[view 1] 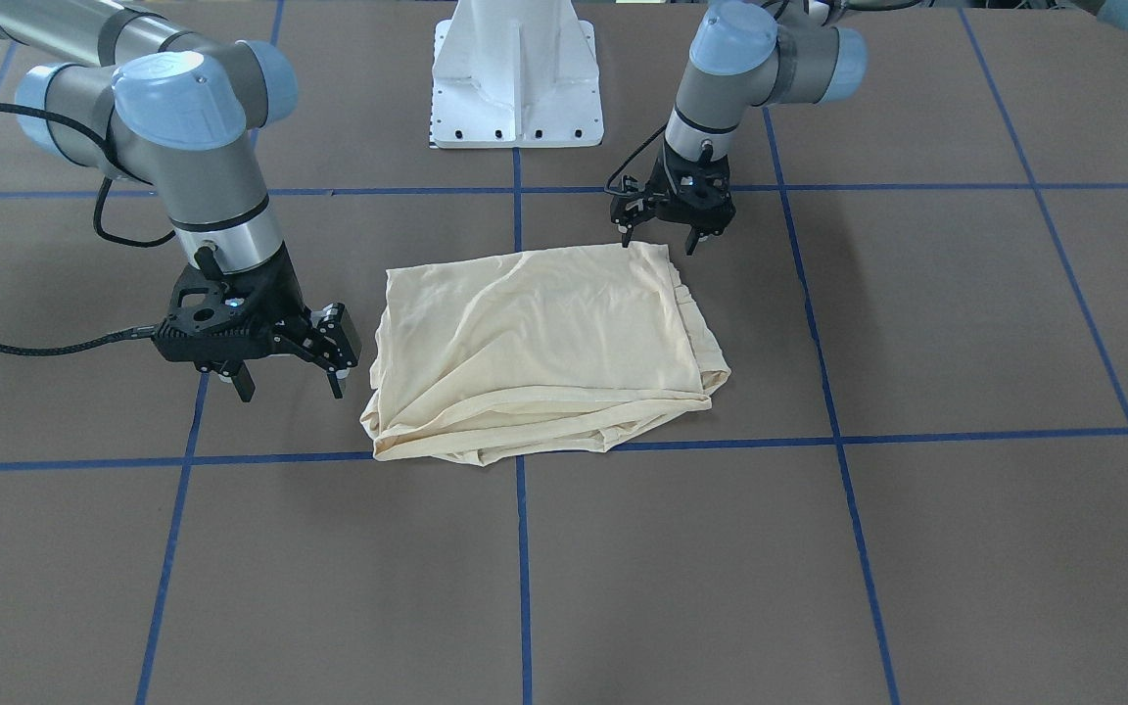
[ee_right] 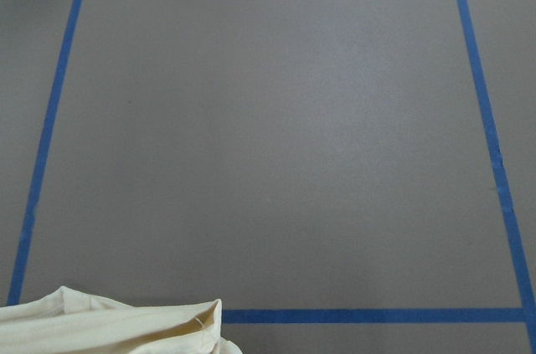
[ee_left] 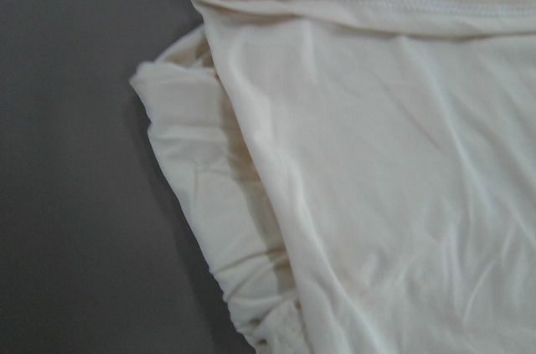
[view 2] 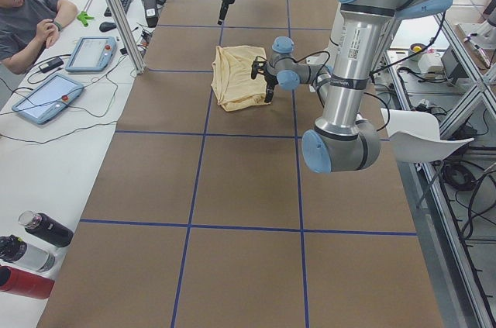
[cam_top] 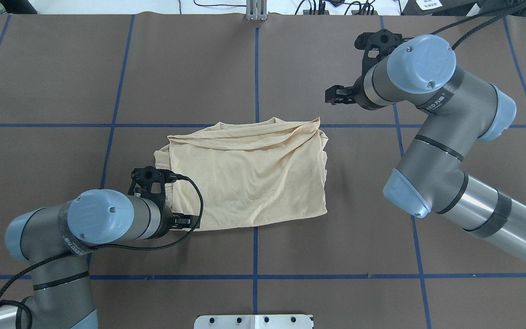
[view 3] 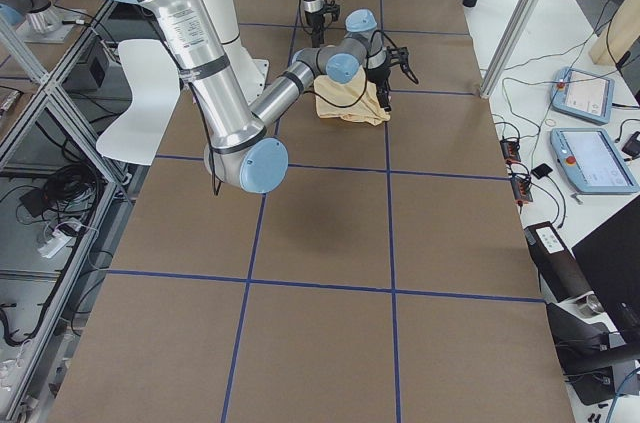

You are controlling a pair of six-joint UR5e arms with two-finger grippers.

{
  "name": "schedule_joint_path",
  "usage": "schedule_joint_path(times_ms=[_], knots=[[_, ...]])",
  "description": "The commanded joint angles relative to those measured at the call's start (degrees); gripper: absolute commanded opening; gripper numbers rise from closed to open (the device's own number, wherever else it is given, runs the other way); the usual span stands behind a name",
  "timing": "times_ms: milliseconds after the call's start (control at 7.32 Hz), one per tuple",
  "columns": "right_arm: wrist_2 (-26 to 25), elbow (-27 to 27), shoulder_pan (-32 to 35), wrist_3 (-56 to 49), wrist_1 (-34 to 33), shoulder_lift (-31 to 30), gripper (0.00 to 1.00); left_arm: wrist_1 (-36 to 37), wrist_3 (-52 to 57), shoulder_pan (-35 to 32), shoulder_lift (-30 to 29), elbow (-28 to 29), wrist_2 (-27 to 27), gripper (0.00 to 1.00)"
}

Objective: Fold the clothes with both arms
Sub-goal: 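Lower the left gripper to the near edge of the folded shirt and grasp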

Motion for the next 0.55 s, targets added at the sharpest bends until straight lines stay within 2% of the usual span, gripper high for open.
schedule_joint_path(times_ms=[0,273,410], knots=[[0.00,0.01,0.00,0.00,0.01,0.05,1.00,-0.35,-0.69,0.49,0.31,0.52,0.07,0.43],[-0.27,-0.08,-0.08,0.00,0.01,0.05,1.00,-0.44,-0.77,0.49,0.22,0.88,0.07,0.37],[-0.27,-0.08,-0.08,0.00,0.01,0.05,1.00,-0.44,-0.86,0.49,0.14,0.88,0.07,0.20]])
